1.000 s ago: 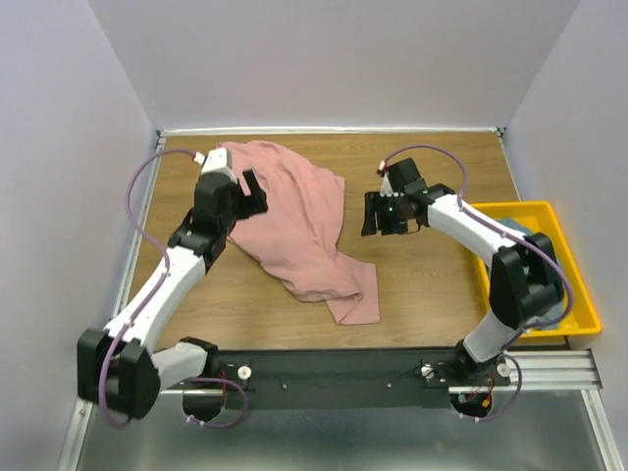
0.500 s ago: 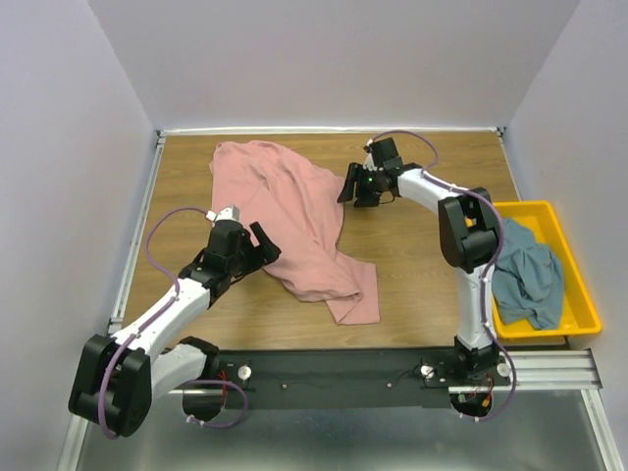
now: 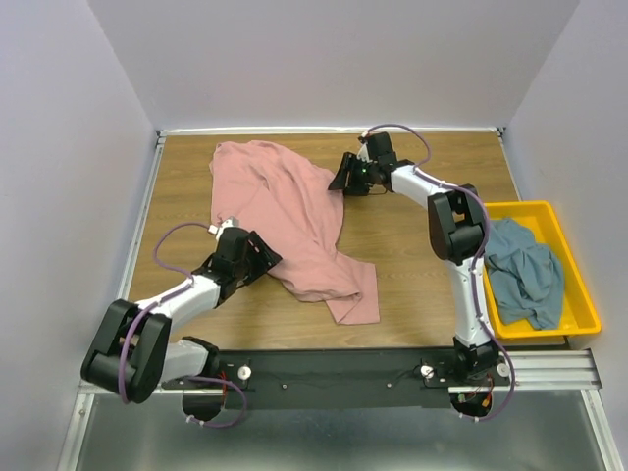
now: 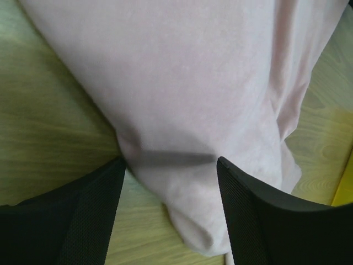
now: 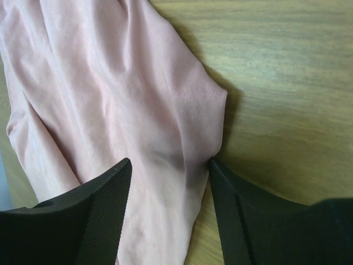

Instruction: Fold and stack the t-shirts

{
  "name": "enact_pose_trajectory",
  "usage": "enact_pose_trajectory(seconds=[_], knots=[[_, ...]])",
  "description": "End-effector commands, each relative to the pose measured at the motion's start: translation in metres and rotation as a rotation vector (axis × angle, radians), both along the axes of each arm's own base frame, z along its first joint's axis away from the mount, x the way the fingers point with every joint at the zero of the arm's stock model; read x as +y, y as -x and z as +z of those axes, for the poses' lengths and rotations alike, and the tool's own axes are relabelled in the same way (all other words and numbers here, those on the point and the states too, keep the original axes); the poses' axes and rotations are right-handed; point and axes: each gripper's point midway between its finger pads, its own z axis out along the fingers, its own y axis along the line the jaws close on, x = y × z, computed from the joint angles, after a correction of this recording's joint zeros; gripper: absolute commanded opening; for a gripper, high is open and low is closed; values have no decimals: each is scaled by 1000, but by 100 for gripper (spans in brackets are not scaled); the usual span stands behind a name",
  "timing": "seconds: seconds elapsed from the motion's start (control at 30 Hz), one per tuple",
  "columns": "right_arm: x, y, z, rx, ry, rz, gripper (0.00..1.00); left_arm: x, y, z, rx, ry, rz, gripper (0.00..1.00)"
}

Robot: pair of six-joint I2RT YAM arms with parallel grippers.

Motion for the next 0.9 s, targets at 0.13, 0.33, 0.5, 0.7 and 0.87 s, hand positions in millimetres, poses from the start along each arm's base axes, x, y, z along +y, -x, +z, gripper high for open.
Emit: enact_pose_trajectory(seconds=[0.13,0.33,0.5,0.7,0.87], knots=[[-43,-1,-60,108,113,-133,23,0,-22,-17,33,-79,-17,2],[-154,-7,-25,67,219,-393,1,56,-60,3,28,-284,14,0],[-257,16,24,10,298,-650,1,111,-108,49,-25,-532,36,0],[-264,64,27,60,317,-658,21,140,-182,80,-29,-801,11,6],[-248,92,50,7,397,-575,54,122,-239,131,-182,-770,40,39]])
